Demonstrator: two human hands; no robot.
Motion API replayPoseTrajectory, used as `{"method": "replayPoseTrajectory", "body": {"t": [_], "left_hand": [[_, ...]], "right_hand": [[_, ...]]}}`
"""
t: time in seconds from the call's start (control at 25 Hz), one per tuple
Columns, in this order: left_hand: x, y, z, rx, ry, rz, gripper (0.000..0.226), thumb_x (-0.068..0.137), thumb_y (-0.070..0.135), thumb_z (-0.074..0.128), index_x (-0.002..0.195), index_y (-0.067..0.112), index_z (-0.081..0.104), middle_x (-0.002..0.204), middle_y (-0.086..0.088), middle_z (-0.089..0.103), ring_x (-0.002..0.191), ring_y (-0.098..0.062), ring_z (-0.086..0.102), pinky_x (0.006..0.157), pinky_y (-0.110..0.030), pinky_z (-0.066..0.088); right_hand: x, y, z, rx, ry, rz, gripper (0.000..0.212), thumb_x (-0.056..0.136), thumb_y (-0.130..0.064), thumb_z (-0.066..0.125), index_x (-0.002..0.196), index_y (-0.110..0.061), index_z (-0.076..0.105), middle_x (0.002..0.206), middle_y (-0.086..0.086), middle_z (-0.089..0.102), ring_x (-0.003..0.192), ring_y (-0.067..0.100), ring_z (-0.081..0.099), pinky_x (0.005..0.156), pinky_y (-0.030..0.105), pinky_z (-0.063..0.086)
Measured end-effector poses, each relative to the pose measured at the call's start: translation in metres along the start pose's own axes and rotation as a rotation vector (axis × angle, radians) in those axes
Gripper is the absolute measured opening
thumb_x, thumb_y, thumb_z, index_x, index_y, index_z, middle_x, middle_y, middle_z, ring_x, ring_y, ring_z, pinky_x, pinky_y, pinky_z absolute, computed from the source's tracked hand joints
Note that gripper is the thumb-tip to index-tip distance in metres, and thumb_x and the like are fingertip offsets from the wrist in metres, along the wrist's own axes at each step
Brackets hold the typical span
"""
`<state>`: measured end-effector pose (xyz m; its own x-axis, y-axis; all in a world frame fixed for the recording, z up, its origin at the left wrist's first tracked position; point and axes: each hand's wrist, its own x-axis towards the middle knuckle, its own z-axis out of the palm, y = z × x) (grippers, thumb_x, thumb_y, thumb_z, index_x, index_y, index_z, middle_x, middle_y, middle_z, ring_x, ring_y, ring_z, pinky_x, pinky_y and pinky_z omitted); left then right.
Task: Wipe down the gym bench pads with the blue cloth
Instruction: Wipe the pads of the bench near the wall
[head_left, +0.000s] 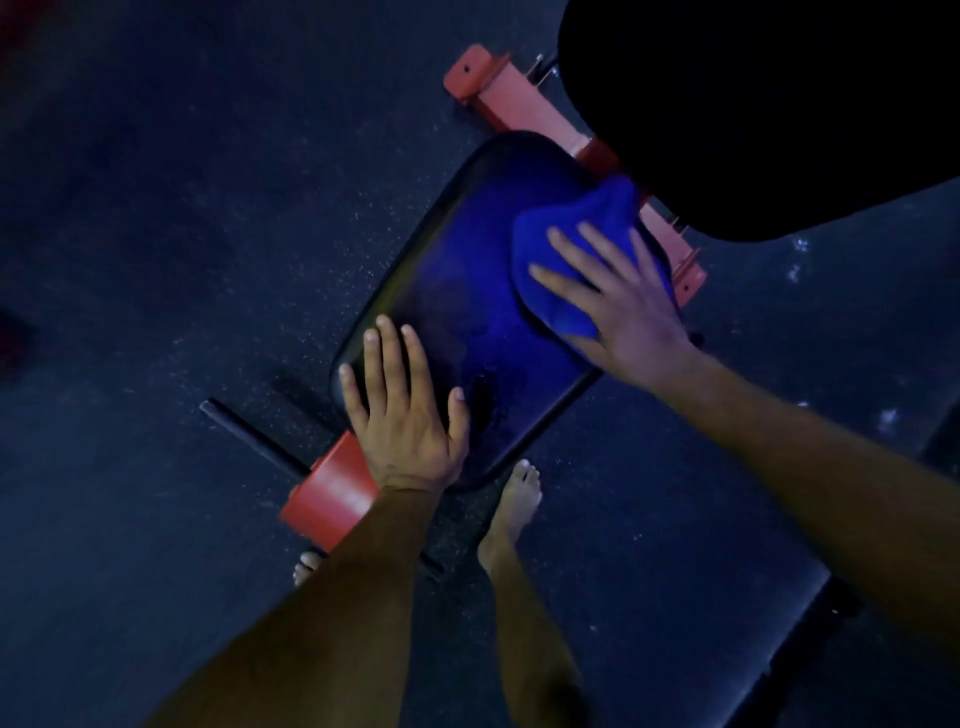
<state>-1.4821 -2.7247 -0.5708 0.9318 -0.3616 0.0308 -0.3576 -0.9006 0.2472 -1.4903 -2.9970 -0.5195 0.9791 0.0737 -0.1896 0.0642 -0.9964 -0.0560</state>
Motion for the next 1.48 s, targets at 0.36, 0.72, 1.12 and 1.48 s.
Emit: {"method": "replayPoseTrajectory", "body": {"t": [0.36, 0.72, 1.12, 1.48], "left_hand": [[0.005, 0.006, -0.008, 0.010, -0.043, -0.014, 0.070, 0.103, 0.046, 0.028, 0.158, 0.004, 0.034, 0.167, -0.018, 0.026, 0.155, -0.032, 0.023, 0.125, -0.056, 0.014], [0.180, -0.018, -0.040, -0.165, -0.217, 0.859, 0.057, 0.112, 0.037, 0.032, 0.161, 0.009, 0.025, 0.168, -0.014, 0.025, 0.155, -0.028, 0.025, 0.123, -0.047, 0.027], [0.264, 0.037, -0.005, 0.125, -0.503, 1.247, 0.064, 0.110, 0.045, 0.015, 0.165, 0.013, 0.006, 0.173, -0.006, 0.002, 0.159, -0.024, -0.002, 0.128, -0.043, -0.001], [0.260, 0.034, -0.002, 0.059, -0.472, 1.240, 0.061, 0.112, 0.044, 0.016, 0.165, 0.015, 0.010, 0.173, -0.004, 0.006, 0.159, -0.022, 0.002, 0.129, -0.042, 0.002]], "right_hand": [[0.046, -0.018, -0.015, 0.180, 0.012, 0.237, 0.057, 0.091, -0.036, 0.059, 0.146, -0.031, 0.044, 0.162, -0.004, 0.027, 0.148, 0.025, 0.025, 0.119, 0.054, 0.015], [-0.060, -0.048, -0.016, 0.315, 0.315, 0.451, 0.056, 0.092, -0.042, 0.055, 0.144, -0.023, 0.048, 0.150, 0.007, 0.043, 0.128, 0.034, 0.041, 0.102, 0.047, 0.042], [-0.066, -0.201, 0.041, 0.208, 0.112, 0.440, 0.085, 0.077, -0.052, 0.068, 0.153, -0.033, 0.033, 0.165, 0.003, 0.016, 0.150, 0.037, 0.015, 0.116, 0.065, 0.014], [-0.020, -0.061, 0.028, 0.168, 0.125, 0.646, 0.061, 0.091, -0.054, 0.053, 0.147, -0.036, 0.040, 0.161, 0.002, 0.029, 0.148, 0.033, 0.023, 0.119, 0.060, 0.015]]}}
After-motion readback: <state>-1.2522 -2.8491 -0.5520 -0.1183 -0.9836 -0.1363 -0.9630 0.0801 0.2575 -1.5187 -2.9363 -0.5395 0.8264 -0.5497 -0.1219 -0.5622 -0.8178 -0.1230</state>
